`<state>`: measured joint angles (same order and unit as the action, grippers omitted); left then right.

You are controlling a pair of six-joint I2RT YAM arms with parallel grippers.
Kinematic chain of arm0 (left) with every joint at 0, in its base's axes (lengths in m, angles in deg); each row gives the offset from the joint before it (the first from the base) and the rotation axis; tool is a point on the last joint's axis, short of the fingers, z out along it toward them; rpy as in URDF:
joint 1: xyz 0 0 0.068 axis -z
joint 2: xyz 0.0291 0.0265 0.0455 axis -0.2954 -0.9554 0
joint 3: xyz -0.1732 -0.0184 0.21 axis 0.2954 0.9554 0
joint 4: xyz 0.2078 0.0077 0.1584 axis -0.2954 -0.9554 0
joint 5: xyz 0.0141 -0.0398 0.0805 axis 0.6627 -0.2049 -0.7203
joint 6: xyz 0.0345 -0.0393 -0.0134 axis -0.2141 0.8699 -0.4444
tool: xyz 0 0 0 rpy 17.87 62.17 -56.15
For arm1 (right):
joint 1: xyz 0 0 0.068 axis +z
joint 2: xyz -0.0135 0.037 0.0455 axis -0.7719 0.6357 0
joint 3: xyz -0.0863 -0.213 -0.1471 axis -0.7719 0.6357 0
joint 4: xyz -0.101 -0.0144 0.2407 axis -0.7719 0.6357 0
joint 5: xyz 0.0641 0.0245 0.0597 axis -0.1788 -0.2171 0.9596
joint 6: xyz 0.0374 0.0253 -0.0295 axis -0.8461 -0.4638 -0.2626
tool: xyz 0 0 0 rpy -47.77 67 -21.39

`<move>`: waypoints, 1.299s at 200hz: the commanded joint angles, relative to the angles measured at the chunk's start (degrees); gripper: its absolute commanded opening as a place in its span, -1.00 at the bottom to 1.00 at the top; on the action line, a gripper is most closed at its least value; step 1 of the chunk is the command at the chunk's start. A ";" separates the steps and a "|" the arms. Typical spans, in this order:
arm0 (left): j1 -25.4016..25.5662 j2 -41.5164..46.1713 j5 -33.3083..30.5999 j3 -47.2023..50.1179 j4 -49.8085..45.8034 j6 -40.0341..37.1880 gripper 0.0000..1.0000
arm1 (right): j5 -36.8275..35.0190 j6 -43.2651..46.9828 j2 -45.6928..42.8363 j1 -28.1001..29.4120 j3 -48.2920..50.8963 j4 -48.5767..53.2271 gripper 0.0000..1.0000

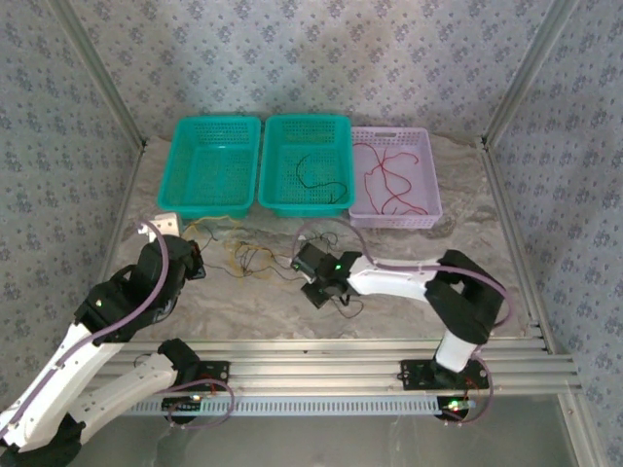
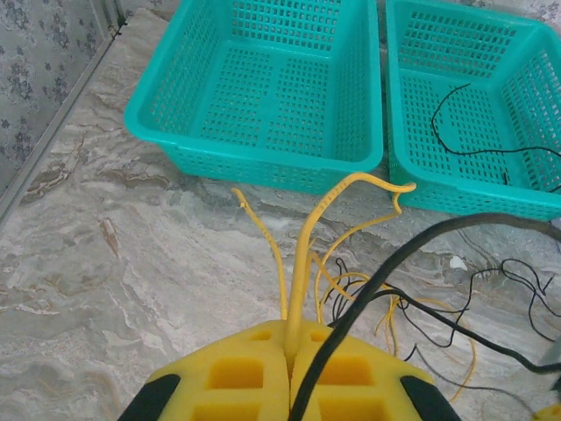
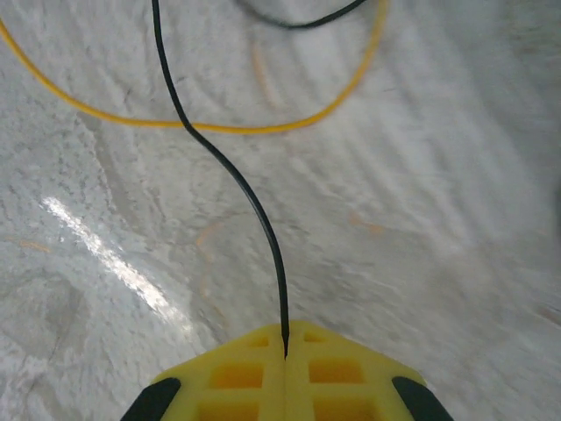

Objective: Untangle the cables

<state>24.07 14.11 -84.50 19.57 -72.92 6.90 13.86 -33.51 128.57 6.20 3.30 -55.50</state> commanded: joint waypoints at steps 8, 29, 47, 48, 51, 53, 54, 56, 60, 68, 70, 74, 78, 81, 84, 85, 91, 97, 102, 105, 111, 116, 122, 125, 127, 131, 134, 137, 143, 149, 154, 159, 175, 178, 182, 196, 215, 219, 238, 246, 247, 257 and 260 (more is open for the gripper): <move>-0.25 0.76 -1.57 -0.63 -0.90 0.72 -1.00 | 0.84 -2.08 -13.57 -5.64 1.12 1.05 -1.00; -0.22 0.99 -2.29 -0.80 -1.95 0.72 -1.00 | 5.72 -4.69 -24.17 -13.65 1.81 1.54 -1.00; -0.24 1.47 -2.61 -0.72 -2.40 0.63 -1.00 | 10.03 -7.23 -31.96 -21.54 0.93 2.37 -1.00; -0.23 1.47 -2.63 -0.72 -2.43 0.63 -1.00 | 10.21 -7.33 -32.32 -22.08 0.78 2.44 -1.00; -0.26 1.54 -2.64 -0.73 -2.51 0.63 -1.00 | 10.61 -7.54 -33.25 -23.45 0.36 2.77 -1.00; -0.24 1.56 -2.65 -0.72 -2.58 0.63 -1.00 | 10.82 -7.74 -33.80 -24.26 0.02 3.03 -1.00; -0.27 1.56 -2.65 -0.72 -2.60 0.63 -1.00 | 10.87 -7.85 -34.07 -24.63 -0.16 3.16 -1.00; -0.27 1.56 -2.70 -0.72 -2.69 0.57 -1.00 | 10.97 -7.90 -34.60 -25.39 -0.51 3.41 -1.00; -0.28 1.61 -2.79 -0.78 -2.79 0.52 -1.00 | 11.11 -8.06 -35.59 -26.73 -1.21 3.94 -1.00; -0.26 1.57 -2.91 -0.80 -2.99 0.54 -1.00 | 11.35 -8.13 -37.01 -29.06 -2.83 4.84 -1.00; -0.22 1.61 -2.91 -0.80 -3.11 0.54 -1.00 | 11.44 -8.15 -37.29 -29.55 -3.24 5.00 -1.00; -0.27 1.57 -3.00 -0.80 -3.21 0.63 -1.00 | 11.84 -8.27 -37.71 -30.66 -4.00 5.31 -1.00; -0.29 1.56 -2.99 -0.73 -3.24 0.63 -1.00 | 12.22 -8.48 -38.07 -31.69 -4.87 5.53 -1.00; -0.26 1.56 -3.00 -0.72 -3.31 0.62 -1.00 | 12.64 -8.70 -38.18 -32.35 -5.34 5.65 -1.00; -0.22 1.56 -3.01 -0.72 -3.26 0.63 -1.00 | 13.04 -8.81 -38.32 -32.91 -6.02 5.85 -1.00; -0.21 1.56 -3.01 -0.67 -3.30 0.63 -1.00 | 13.21 -8.87 -38.31 -33.09 -6.30 5.93 -1.00; -0.29 1.56 -3.01 -0.63 -3.32 0.63 -1.00 | 13.77 -9.29 -38.43 -34.22 -7.73 6.37 -1.00; -0.24 1.48 -3.01 -0.63 -3.36 0.63 -1.00 | 14.28 -9.56 -38.62 -35.03 -9.04 6.68 -1.00; -0.22 1.42 -3.09 -0.76 -3.47 0.58 -1.00 | 14.38 -9.77 -38.59 -35.67 -10.39 7.35 -1.00; -0.28 1.44 -3.08 -0.80 -3.55 0.55 -1.00 | 14.24 -9.86 -38.62 -36.04 -11.16 7.77 -1.00; -0.28 1.35 -3.25 -1.00 -3.79 0.48 -1.00 | 13.87 -10.00 -38.79 -36.76 -13.30 8.40 -1.00; -0.22 1.30 -3.47 -1.13 -3.95 0.34 -1.00 | 13.59 -10.25 -38.97 -37.42 -14.39 8.68 -1.00; -0.26 1.17 -3.89 -1.39 -4.39 0.15 -1.00 | 13.14 -10.63 -39.14 -38.19 -15.46 9.11 -1.00; -0.25 1.13 -4.07 -1.54 -4.57 0.11 -1.00 | 12.78 -11.02 -39.22 -38.67 -15.90 9.28 -1.00; -0.24 1.13 -4.28 -1.65 -4.70 0.04 -1.00 | 12.59 -11.23 -39.36 -38.92 -16.18 9.27 -1.00; -0.21 1.04 -4.59 -1.88 -5.01 -0.06 -1.00 | 12.28 -11.71 -39.60 -39.60 -16.54 9.20 -1.00; -0.27 0.92 -4.85 -2.05 -5.28 -0.15 -1.00 | 12.18 -12.13 -39.72 -40.10 -16.72 9.12 -1.00; -0.28 0.88 -5.00 -2.16 -5.46 -0.28 -1.00 | 11.95 -12.55 -39.80 -40.62 -16.87 9.02 -1.00; -0.25 0.71 -5.42 -2.46 -5.77 -0.53 -1.00 | 11.30 -13.75 -40.16 -41.61 -17.18 8.96 -1.00; -0.27 0.48 -5.87 -2.77 -6.13 -0.68 -1.00 | 11.09 -15.09 -40.58 -42.62 -17.20 8.48 -1.00; -0.22 0.34 -6.28 -3.04 -6.49 -0.76 -1.00 | 11.46 -15.98 -40.89 -43.62 -17.01 7.84 -1.00; -0.25 0.14 -6.41 -3.25 -6.65 -0.90 -1.00 | 11.69 -16.78 -41.09 -44.69 -17.12 7.57 -1.00; -0.21 -0.86 -7.74 -4.25 -7.88 -1.04 -1.00 | 10.56 -18.39 -42.09 -46.88 -17.17 6.92 -1.00; -0.21 -1.10 -8.01 -4.50 -8.07 -1.04 -1.00 | 10.55 -18.46 -42.33 -47.04 -17.18 6.63 -1.00; -0.25 -1.42 -8.30 -4.72 -8.30 -1.16 -1.00 | 10.60 -18.61 -42.41 -47.37 -17.42 6.63 -1.00; -0.36 -2.60 -9.83 -5.43 -9.09 -1.39 -1.00 | 9.35 -18.69 -42.38 -48.00 -19.18 7.40 -1.00; -0.43 -3.93 -12.95 -7.03 -10.98 -1.59 -1.00 | 7.48 -18.24 -42.42 -48.92 -21.31 8.27 -1.00; -0.43 -3.97 -13.88 -7.37 -11.50 -1.53 -1.00 | 7.17 -18.09 -42.45 -49.18 -21.77 8.48 -1.00; -1.05 -3.11 -16.66 -8.51 -12.47 -1.79 -1.00 | 5.76 -18.64 -43.32 -51.28 -23.01 8.93 -1.00; -1.63 -2.79 -17.67 -9.00 -13.16 -1.75 -1.00 | 5.78 -19.18 -43.88 -52.42 -23.28 9.14 -1.00; -1.71 -2.81 -17.81 -9.12 -13.30 -1.75 -1.00 | 5.71 -19.23 -43.90 -52.51 -23.32 9.20 -1.00; -2.83 -2.73 -19.11 -9.94 -14.85 -1.37 -1.00 | 5.65 -20.09 -44.52 -53.39 -23.21 9.04 -1.00; -3.28 -2.70 -19.32 -10.14 -15.19 -1.31 -1.00 | 5.80 -20.27 -44.66 -53.65 -23.12 8.99 -1.00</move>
<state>22.89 10.25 -97.47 12.86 -83.48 6.18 21.75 -51.28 85.90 -45.25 -17.99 -47.37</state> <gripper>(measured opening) 0.048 0.045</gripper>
